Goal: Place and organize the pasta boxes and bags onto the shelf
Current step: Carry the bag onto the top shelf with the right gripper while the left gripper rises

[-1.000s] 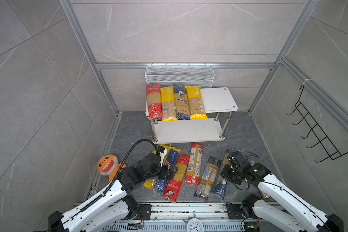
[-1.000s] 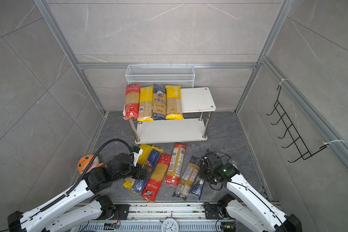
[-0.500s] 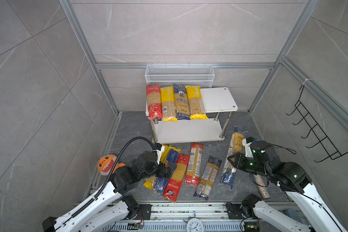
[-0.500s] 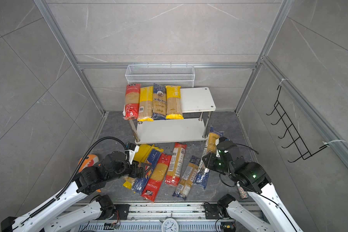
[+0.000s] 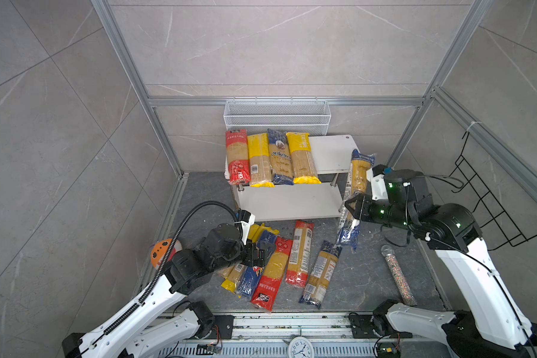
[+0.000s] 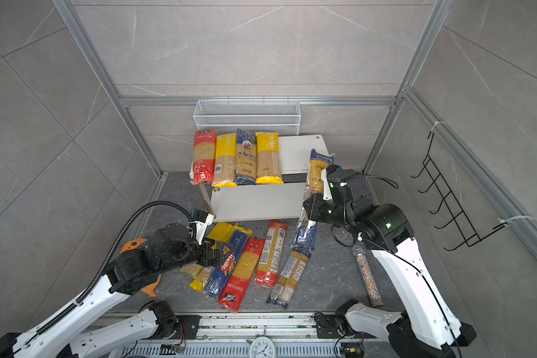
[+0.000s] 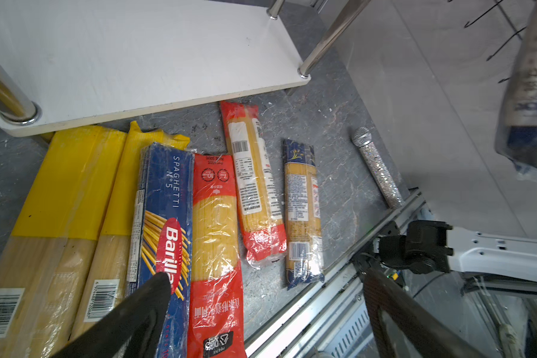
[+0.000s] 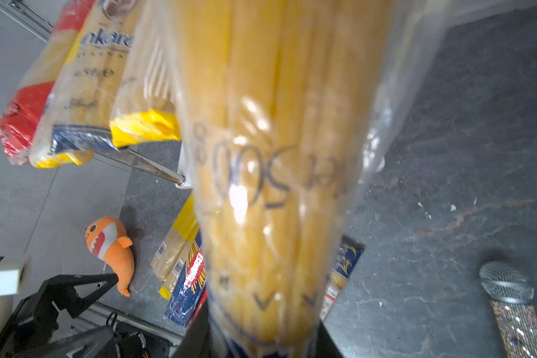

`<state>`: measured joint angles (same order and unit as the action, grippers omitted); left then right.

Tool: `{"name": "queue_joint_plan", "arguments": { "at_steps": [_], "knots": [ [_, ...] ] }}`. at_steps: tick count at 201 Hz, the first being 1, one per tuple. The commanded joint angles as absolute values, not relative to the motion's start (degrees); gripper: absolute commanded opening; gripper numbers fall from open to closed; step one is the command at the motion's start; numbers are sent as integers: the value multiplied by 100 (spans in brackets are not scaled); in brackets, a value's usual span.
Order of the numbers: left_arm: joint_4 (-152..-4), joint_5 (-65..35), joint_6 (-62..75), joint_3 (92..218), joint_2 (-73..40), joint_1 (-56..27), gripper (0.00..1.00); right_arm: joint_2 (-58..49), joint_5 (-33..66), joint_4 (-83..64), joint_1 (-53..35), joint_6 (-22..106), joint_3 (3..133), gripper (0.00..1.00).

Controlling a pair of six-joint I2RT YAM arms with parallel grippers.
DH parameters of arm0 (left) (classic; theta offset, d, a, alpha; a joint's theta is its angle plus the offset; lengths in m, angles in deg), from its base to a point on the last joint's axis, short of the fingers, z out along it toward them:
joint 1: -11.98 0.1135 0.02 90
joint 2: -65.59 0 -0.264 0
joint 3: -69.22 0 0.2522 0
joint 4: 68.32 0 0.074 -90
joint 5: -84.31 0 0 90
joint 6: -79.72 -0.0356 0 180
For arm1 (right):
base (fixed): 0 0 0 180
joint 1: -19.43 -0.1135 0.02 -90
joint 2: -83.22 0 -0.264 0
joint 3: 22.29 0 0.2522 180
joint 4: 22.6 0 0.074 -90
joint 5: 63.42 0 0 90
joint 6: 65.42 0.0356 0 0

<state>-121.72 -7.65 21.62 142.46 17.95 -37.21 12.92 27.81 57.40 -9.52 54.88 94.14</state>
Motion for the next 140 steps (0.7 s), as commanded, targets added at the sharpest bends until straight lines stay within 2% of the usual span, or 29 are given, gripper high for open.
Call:
{"name": "queue_joint_plan", "arguments": {
  "at_steps": [1, 44, 94, 108, 140],
  "knots": [
    [-12464, -1000, 1998, 14984, 1774, -3716, 100, 895, 2277, 5083, -534, 5154, 10171, 0],
    [-13319, -661, 1642, 16465, 1464, -3725, 100, -478, 1082, 5295, 217, 5010, 11777, 0],
    [-13457, -544, 1218, 17355, 973, -3726, 100, -2612, -47, 6208, 923, 5099, 15239, 0],
    [-13627, -481, 1039, 17827, 560, -3725, 100, -2932, -360, 6135, 1125, 5248, 15406, 0],
    [-13605, -646, 754, 18622, -207, -3725, 100, -3039, -684, 5709, 1217, 5215, 14752, 0]
  ]
}}
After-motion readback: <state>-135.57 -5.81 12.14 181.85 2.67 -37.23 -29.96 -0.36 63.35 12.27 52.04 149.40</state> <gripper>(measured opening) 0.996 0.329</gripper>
